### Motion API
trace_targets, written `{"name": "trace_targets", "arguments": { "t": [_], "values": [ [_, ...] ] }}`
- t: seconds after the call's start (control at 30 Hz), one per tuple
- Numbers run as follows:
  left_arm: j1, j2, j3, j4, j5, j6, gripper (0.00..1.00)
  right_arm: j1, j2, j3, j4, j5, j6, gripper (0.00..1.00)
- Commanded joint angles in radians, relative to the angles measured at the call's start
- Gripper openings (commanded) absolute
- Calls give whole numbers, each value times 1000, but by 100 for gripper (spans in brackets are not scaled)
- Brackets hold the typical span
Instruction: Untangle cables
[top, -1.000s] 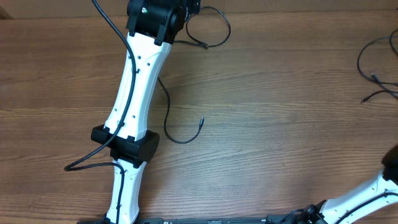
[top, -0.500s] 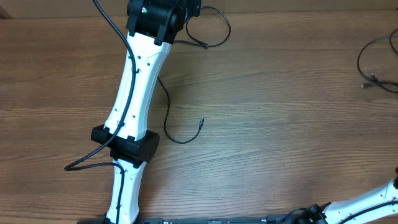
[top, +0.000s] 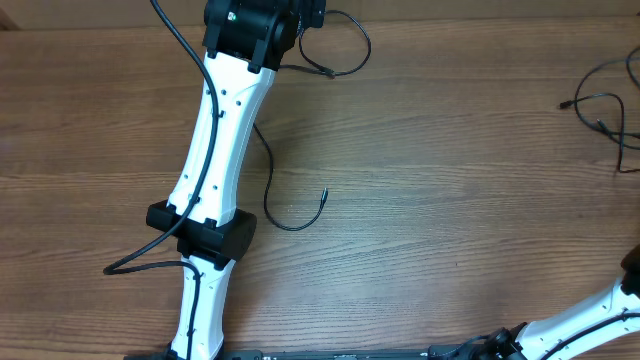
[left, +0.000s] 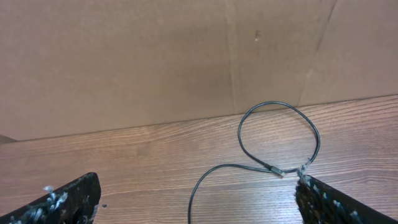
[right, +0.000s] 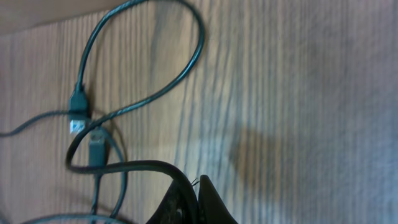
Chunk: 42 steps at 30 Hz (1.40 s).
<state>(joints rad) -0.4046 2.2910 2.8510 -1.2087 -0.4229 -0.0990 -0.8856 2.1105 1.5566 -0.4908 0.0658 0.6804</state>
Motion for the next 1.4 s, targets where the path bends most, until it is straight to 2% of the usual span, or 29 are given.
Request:
{"name": "trace_targets", "arguments": {
  "t": [0.0,0.2,0.23,0.27,0.3,0.33,0.5,0.67,0.9,1.03,1.23,1.37],
  "values": [
    [-5,-22,12,0,13,-13,100,-28,-19,-8,8,109,7,4],
    [-5,-22,12,0,13,-13,100,-52,-19,-10,10,110,3,5],
    [-5,-22,12,0,13,-13,100,-52,-19,-10,10,110,3,14],
    [-5,-22,12,0,13,-13,100,-52,-19,-10,10,110,3,40],
    [-5,-22,12,0,13,-13,100,-52,-19,-10,10,109,3,73],
    [-5,-22,12,0,13,-13,100,-52,-19,-10,9,109,3,100],
    [-4,-22,12,0,13,-13,100,-52,-29,0,9,30,-47,100],
    [-5,-22,12,2,13,-13,100,-40,-125,41,34,-98,-60,100],
    [-4,-22,12,2,13,-13,100,8,-326,95,41,-39,-61,100],
    [-4,-22,12,1,13,-13,100,34,-363,95,26,-16,-61,100],
    [-3,-22,12,0,13,-13,100,139,-359,92,-87,-36,-47,95],
    [-3,-22,12,1,13,-13,100,286,-339,92,-137,-155,-34,94]
  ]
}}
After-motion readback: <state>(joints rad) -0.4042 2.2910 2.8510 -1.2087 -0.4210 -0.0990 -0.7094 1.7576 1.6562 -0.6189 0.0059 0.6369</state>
